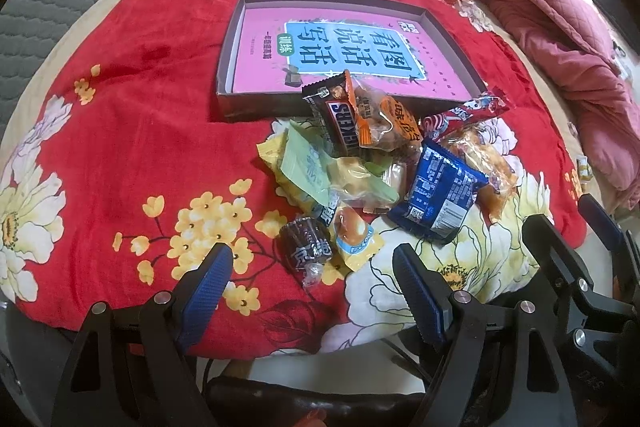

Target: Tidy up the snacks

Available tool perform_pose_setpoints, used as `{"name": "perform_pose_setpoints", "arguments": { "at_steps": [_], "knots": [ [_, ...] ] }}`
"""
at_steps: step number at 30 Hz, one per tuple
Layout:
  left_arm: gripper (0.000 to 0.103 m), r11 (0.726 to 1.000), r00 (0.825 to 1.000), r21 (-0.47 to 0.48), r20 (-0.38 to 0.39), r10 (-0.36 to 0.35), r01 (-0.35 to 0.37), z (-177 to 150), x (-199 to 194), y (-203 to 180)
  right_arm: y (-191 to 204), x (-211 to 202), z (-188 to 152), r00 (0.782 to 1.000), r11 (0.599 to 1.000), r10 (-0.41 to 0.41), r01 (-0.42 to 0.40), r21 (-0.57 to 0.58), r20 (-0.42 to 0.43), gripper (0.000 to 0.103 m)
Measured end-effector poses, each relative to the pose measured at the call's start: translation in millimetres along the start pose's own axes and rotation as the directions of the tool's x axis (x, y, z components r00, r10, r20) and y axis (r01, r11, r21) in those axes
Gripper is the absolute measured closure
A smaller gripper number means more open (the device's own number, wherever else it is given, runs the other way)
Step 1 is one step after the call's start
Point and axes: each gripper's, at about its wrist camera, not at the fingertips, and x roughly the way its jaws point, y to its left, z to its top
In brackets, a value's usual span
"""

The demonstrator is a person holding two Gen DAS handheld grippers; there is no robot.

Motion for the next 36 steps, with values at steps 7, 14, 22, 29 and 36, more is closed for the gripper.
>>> {"name": "perform_pose_setpoints", "arguments": {
  "at_steps": [7,14,22,29,36],
  "knots": [
    [0.020,1.000,1.000,0.000,0.002,-0.001,0.001,0.6,-1.3,0.7,-0.1,0.2,0.0,1.000,1.000,0.000,0.000,0.000,0.000,0.001],
    [0.020,1.000,1.000,-0.001,0.002,-0.002,0.002,0.7,-1.8,1.7,-0.2,-0.2,0.0,1.000,1.000,0.000,0.000,-0.001,0.000,0.001],
    [0.020,1.000,1.000,0.000,0.002,-0.003,0.003,0.3,-1.2,1.5,-0.2,-0.5,0.2,1.000,1.000,0.000,0.000,0.000,0.000,0.001],
    [0.020,1.000,1.000,0.000,0.005,-0.001,0.001,0.0,-1.4,1.3,0.1,-0.5,0.0,1.000,1.000,0.000,0.000,-0.001,0.001,0.001],
    [0.020,1.000,1.000,-0.020,-0.009,-0.008,0.008,-0.9,0.5,9.0,-1.0,1.3,0.8,1.000,1.000,0.007,-0.007,-0.003,-0.006,0.001]
  ]
}}
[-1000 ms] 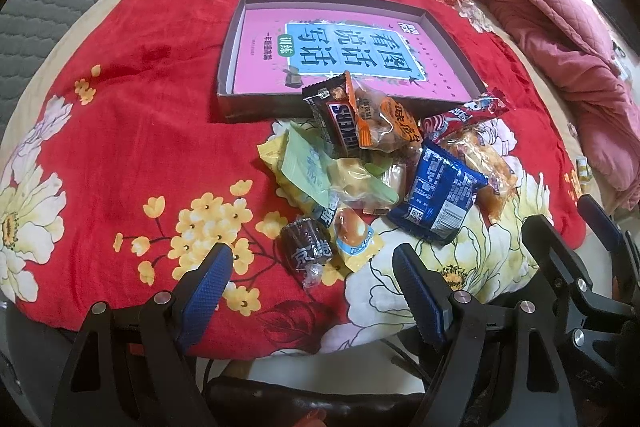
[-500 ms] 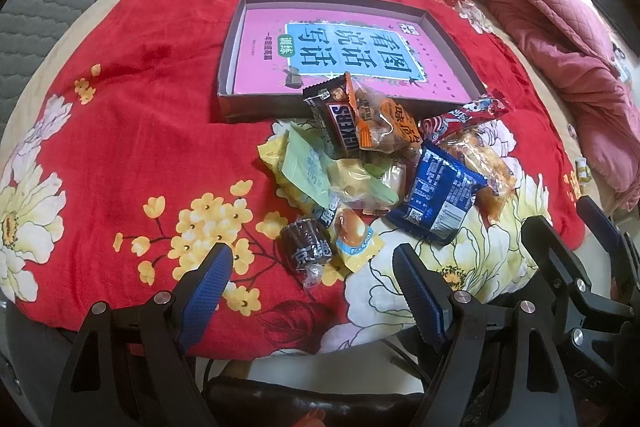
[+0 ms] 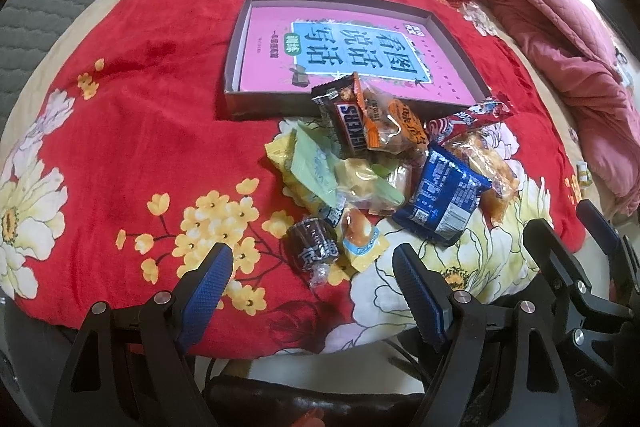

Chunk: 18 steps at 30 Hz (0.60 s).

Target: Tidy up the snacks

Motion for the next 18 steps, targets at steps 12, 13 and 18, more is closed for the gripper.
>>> {"name": "perform_pose_setpoints", "arguments": {
  "at_steps": [12,13,18],
  "knots": [
    [0.020,0.996,0.997,-0.089,-0.074,-0.034,0.027,-13,6,39,15,14,-1,0.997,0.998,0.055,-0.055,0.009,-0.056,0.001],
    [0.020,0.996,0.996,-0.088,-0.079,-0.040,0.033,-13,8,38,16,16,-2,0.996,0.998,0.057,-0.057,0.009,-0.062,0.001],
    [0.020,0.993,0.992,-0.094,-0.096,-0.076,0.067,-13,16,34,16,22,-4,0.995,0.998,0.057,-0.056,0.016,-0.086,0.001]
  ]
}}
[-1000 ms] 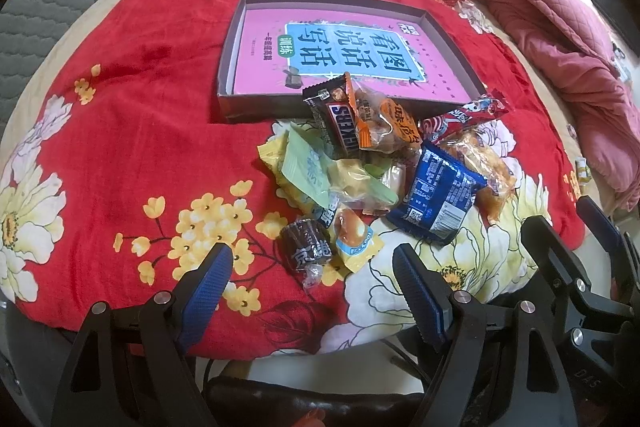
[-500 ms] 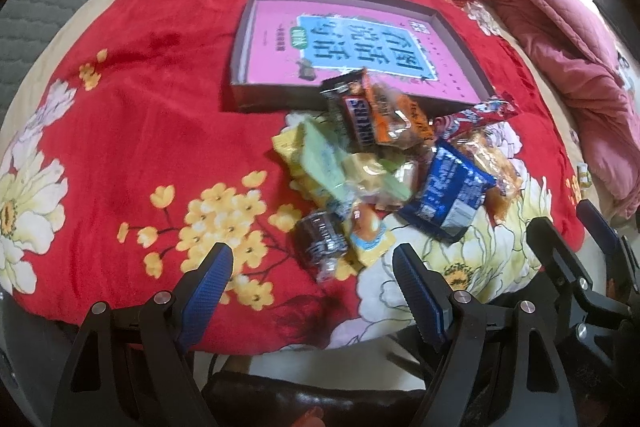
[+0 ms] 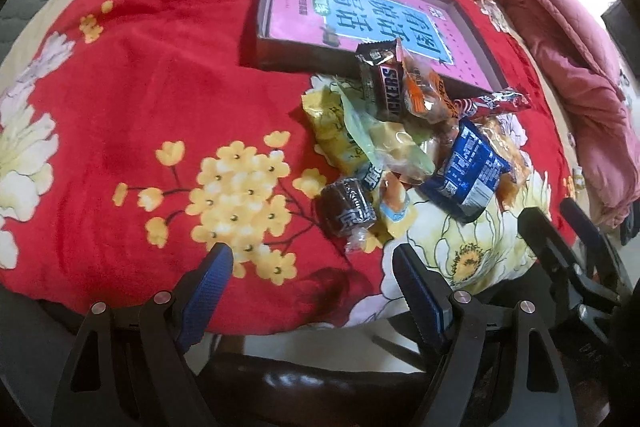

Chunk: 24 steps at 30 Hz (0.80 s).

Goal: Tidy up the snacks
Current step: 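Close left gripper on dark brown wrapped candy while right gripper grasps blue snack bag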

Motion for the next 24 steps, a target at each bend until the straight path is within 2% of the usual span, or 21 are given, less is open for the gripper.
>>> {"name": "perform_pose_setpoints", "arguments": {
  "at_steps": [9,11,15,17,21,24],
  "knots": [
    [0.022,0.996,0.996,-0.051,-0.037,-0.078,0.076,14,19,3,4,12,-1,0.999,1.000,0.004,-0.005,-0.004,-0.036,0.001],
    [0.036,0.995,0.995,-0.049,-0.038,-0.094,0.092,17,22,1,4,15,-1,0.999,1.000,0.007,-0.007,-0.002,-0.043,0.001],
    [0.048,0.993,0.993,-0.047,-0.049,-0.109,0.107,20,27,-2,4,18,-1,0.999,1.000,0.017,-0.016,0.013,-0.045,0.001],
    [0.060,0.992,0.992,-0.047,-0.051,-0.119,0.116,20,29,-2,3,21,1,0.999,0.999,0.022,-0.020,0.029,-0.049,0.001],
    [0.062,0.990,0.990,-0.053,-0.049,-0.131,0.128,19,31,-1,2,31,3,0.997,0.997,0.029,-0.025,0.066,-0.070,0.002],
    [0.066,0.990,0.990,-0.049,-0.048,-0.135,0.133,18,32,-2,4,38,5,0.996,0.995,0.032,-0.024,0.102,-0.078,0.002]
  ]
}}
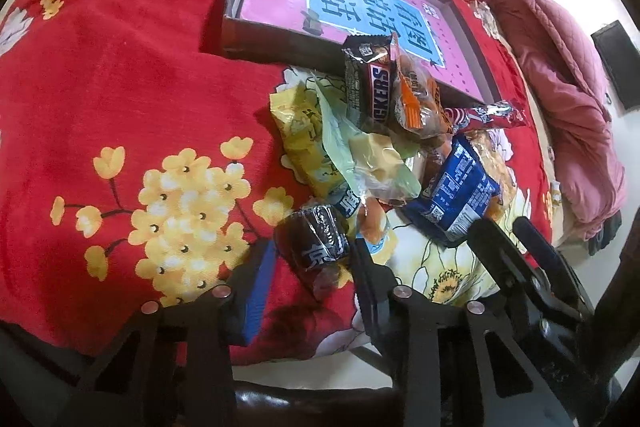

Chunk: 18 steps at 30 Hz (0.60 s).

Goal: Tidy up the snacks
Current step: 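Close left gripper on dark brown wrapped candy while right gripper grasps blue snack bag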

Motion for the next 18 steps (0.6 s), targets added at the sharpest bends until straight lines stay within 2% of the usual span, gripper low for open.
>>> {"name": "perform_pose_setpoints", "arguments": {
  "at_steps": [3,6,10,18],
  "knots": [
    [0.072,1.000,1.000,0.012,0.000,0.001,-0.001,-1,1,-2,7,7,3,1.000,1.000,-0.014,0.014,0.010,0.002,0.004],
    [0.072,1.000,1.000,-0.001,-0.002,-0.008,0.008,1,2,1,12,13,5,0.997,0.997,-0.074,0.074,0.004,0.007,0.007],
    [0.072,1.000,1.000,0.010,-0.002,-0.007,0.007,1,3,0,14,28,6,0.995,0.995,-0.102,0.102,0.009,-0.020,0.009],
    [0.072,1.000,1.000,0.018,0.001,-0.005,0.005,1,4,-2,20,41,8,0.992,0.992,-0.123,0.123,-0.012,-0.021,0.027]
  ]
}}
